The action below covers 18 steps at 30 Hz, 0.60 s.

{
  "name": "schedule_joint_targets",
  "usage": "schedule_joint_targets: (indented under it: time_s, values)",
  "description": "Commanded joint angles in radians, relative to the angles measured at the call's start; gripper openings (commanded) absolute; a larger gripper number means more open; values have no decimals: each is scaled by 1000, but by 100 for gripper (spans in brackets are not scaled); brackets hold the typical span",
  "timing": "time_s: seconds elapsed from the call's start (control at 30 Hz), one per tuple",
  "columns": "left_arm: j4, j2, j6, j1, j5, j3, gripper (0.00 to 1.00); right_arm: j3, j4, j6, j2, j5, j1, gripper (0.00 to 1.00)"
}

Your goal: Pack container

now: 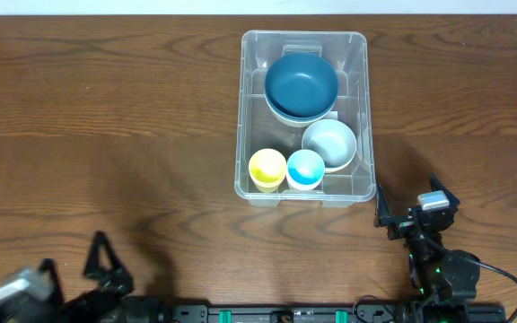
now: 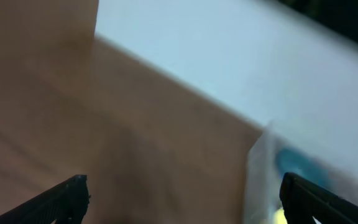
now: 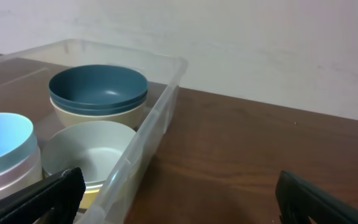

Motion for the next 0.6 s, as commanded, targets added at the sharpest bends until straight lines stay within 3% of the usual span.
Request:
schedule_joint_targets:
  time_s: [0.0,0.57]
  values:
    - [24,-55,-16,-3,-11,-149,98,-2,-4,4,-6,-7,-7,99]
    - [594,-109,-44,-4,0,-628,98,-2,-4,4,-6,-7,-7,99]
